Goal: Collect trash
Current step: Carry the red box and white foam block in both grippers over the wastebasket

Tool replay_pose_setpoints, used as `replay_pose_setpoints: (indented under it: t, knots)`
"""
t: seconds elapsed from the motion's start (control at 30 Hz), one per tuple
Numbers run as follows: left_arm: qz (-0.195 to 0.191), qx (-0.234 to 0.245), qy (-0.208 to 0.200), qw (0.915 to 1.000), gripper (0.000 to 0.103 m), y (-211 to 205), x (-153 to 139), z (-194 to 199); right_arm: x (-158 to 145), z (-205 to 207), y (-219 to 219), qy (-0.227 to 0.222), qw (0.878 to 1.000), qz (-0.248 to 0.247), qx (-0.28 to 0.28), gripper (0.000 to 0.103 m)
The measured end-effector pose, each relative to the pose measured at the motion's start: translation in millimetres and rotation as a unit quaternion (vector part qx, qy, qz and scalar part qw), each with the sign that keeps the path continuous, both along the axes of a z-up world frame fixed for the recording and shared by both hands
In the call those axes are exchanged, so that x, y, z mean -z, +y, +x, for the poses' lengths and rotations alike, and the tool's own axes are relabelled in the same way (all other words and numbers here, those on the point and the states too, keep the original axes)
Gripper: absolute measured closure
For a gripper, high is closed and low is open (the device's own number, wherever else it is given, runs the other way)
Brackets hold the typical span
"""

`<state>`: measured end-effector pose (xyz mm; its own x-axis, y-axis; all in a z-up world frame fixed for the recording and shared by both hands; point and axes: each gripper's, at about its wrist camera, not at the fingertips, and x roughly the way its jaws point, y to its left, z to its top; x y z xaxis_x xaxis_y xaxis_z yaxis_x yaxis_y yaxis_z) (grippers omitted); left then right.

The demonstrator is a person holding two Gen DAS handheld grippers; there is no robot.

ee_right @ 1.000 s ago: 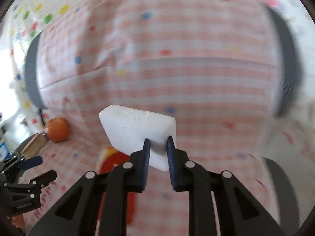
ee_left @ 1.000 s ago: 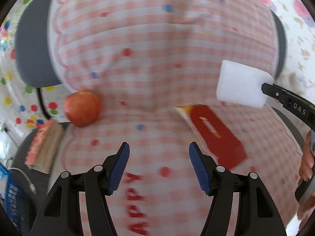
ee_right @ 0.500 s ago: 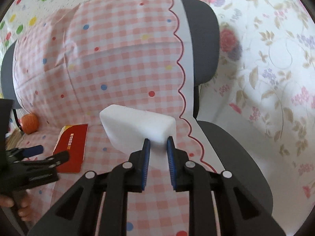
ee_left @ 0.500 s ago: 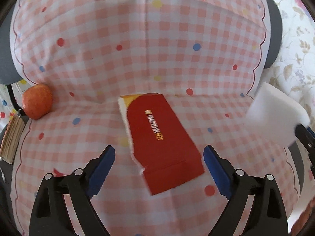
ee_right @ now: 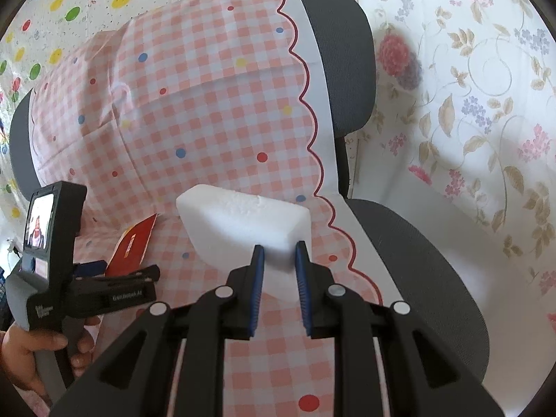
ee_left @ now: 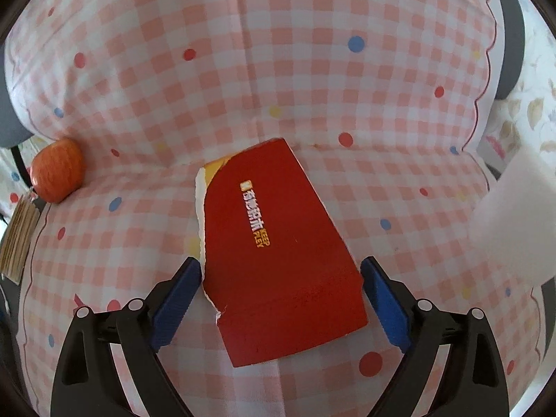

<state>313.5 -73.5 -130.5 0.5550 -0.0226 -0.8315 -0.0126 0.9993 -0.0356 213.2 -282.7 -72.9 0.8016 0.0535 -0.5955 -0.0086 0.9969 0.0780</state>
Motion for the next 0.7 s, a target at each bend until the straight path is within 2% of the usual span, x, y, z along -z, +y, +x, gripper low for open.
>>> replay_pose_setpoints:
  t: [0.1, 0.27, 0.37, 0.53, 0.7]
  knots:
    - [-0.009, -0.006, -0.011, 0.9999, 0.021, 10.3, -2.1, -5.2, 1.7, -4.6, 2.3, 0.002, 1.000, 0.000, -0.004, 0.085]
    - [-0.029, 0.005, -0.028, 0.9992, 0.021, 24.6, -10.4, -19.9, 0.6, -13.8, 6.4, 0.005, 1.000, 0.006, -0.008, 0.085]
    - [-0.035, 0.021, -0.060, 0.9973, 0.022, 25.4, -25.9, -48.8, -4.2, -23.4, 7.7, 0.001, 1.000, 0.008, -0.010, 0.085]
    - [-0.056, 0.066, -0.114, 0.9898, 0.022, 23.5, -49.5, -112.8, -14.1, -46.8, 6.2, -0.009, 1.000, 0.007, -0.006, 0.085]
    - [-0.066, 0.098, -0.138, 0.9834, 0.022, 21.6, -60.7, -170.0, -17.2, -76.8, 2.0, -0.004, 1.000, 0.015, -0.003, 0.085]
